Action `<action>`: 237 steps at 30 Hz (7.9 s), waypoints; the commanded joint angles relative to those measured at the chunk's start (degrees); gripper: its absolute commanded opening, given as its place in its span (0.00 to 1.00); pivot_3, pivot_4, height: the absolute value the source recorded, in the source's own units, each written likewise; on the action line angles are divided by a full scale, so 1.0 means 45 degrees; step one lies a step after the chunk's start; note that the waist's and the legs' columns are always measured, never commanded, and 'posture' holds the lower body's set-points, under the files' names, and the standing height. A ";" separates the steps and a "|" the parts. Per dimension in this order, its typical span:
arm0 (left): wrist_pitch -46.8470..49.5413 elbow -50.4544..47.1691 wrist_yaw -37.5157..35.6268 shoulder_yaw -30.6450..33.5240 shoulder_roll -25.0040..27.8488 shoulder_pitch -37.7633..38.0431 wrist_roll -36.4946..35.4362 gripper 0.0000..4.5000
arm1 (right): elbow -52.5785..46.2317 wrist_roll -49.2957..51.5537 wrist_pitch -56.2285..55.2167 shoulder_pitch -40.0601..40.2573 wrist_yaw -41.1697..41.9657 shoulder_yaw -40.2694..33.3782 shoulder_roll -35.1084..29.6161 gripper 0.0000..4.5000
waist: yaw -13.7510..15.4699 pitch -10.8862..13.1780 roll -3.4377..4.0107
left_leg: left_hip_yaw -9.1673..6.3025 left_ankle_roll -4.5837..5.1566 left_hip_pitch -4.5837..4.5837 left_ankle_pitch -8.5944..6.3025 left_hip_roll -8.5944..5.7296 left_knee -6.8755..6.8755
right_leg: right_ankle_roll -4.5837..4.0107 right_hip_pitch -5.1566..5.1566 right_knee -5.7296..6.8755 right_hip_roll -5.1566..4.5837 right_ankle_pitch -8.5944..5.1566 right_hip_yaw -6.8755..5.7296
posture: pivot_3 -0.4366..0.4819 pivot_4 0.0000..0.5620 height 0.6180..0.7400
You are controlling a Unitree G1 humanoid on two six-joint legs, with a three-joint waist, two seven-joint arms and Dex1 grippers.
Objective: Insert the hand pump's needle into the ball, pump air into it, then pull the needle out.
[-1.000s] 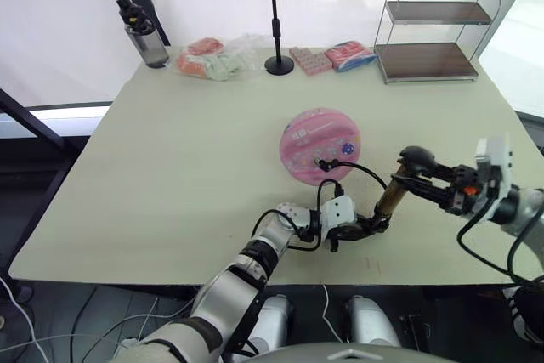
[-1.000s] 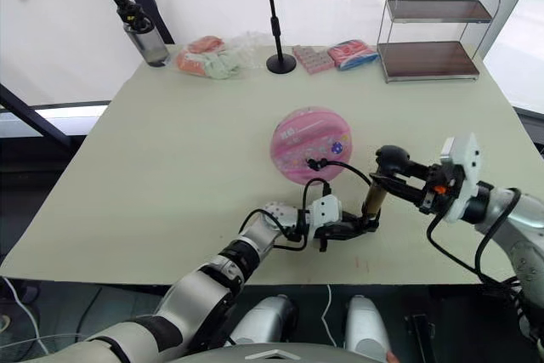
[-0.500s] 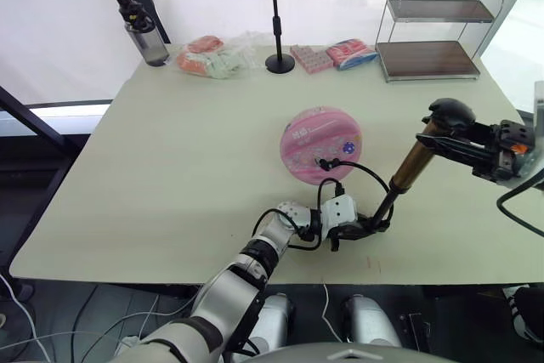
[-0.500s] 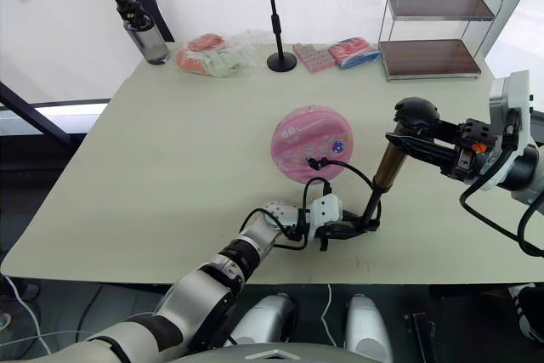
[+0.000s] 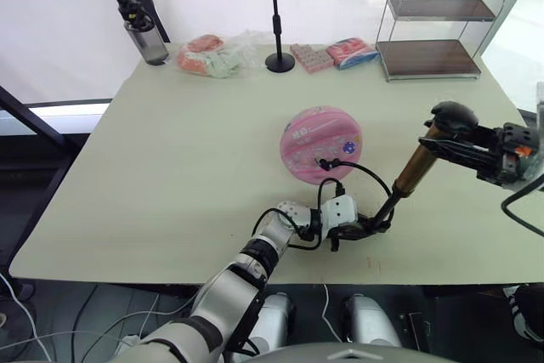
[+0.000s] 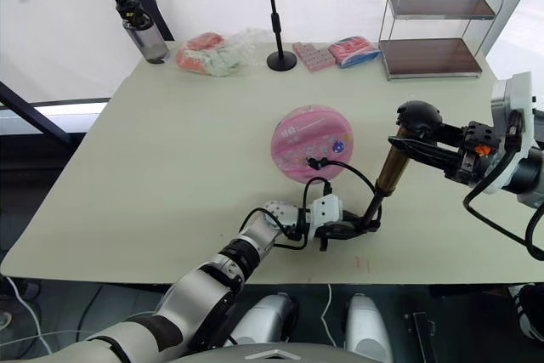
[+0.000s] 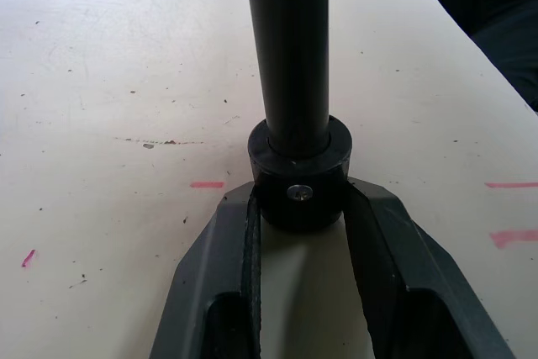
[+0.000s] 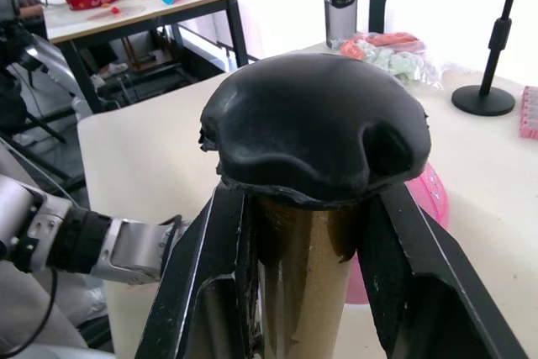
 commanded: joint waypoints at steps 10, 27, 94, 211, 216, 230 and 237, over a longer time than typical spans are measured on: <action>0.0508 0.0838 -0.0003 -0.0273 0.0313 0.0524 0.0468 0.24 | 0.1086 -0.4468 -0.2918 0.2222 0.0573 0.3957 0.2421 0.24 | -0.0045 -0.0092 -0.0034 | 0.0011 -0.0003 0.0036 0.0001 0.0014 0.0000 | -0.0001 -0.0001 0.0050 0.0020 -0.0003 0.0017 | 0.48 0.27 1.00; 0.0457 0.0822 0.0034 -0.0291 0.0332 0.0583 0.0454 0.24 | 0.1354 -0.5604 -0.4072 0.2335 0.0253 0.4116 0.3721 0.24 | -0.0187 -0.0213 -0.0055 | 0.0012 -0.0005 0.0076 0.0002 0.0011 -0.0002 | -0.0003 0.0004 0.0101 0.0029 -0.0008 0.0034 | 0.48 0.27 1.00; 0.0398 0.0924 0.0285 -0.0181 0.0378 0.0458 0.0422 0.24 | 0.1760 -0.5753 -0.3967 0.3205 0.0033 0.4330 0.3898 0.24 | -0.0095 -0.0219 -0.0092 | 0.0025 -0.0006 0.0099 0.0002 0.0015 0.0007 | 0.0003 0.0005 0.0129 0.0033 -0.0012 0.0049 | 0.48 0.27 1.00; 0.0417 0.0627 0.0021 -0.0355 0.0417 0.0876 0.0417 0.24 | -0.1132 -0.2477 -0.1282 0.2642 0.0068 0.1273 0.0675 0.24 | -0.0051 -0.0050 -0.0045 | 0.0021 -0.0001 0.0023 0.0002 0.0026 0.0004 | -0.0001 -0.0019 0.0059 0.0023 -0.0002 0.0017 | 0.48 0.27 1.00; 0.0422 0.0537 0.0014 -0.0339 0.0463 0.0941 0.0433 0.24 | -0.0804 -0.3343 -0.1883 0.3136 0.0221 0.2490 0.1319 0.24 | -0.0049 -0.0106 -0.0041 | 0.0023 -0.0002 0.0029 0.0002 0.0028 0.0004 | -0.0002 -0.0019 0.0065 0.0026 -0.0002 0.0020 | 0.48 0.27 1.00; 0.0445 0.0403 -0.0043 -0.0343 0.0504 0.1013 0.0431 0.24 | 0.1569 -0.7001 -0.5085 0.4025 0.0146 0.5176 0.3360 0.24 | -0.0101 -0.0255 -0.0061 | 0.0023 -0.0005 0.0109 0.0001 0.0028 -0.0024 | 0.0028 0.0031 0.0066 0.0036 -0.0026 0.0031 | 0.48 0.27 1.00; 0.0395 0.0390 -0.0135 -0.0379 0.0535 0.1021 0.0463 0.24 | -0.0228 -0.4761 -0.3714 0.3133 0.0179 0.3161 0.2450 0.24 | -0.0074 -0.0206 -0.0039 | 0.0016 -0.0005 0.0214 -0.0003 0.0030 -0.0059 | 0.0033 0.0150 0.0039 0.0027 -0.0052 0.0023 | 0.48 0.27 1.00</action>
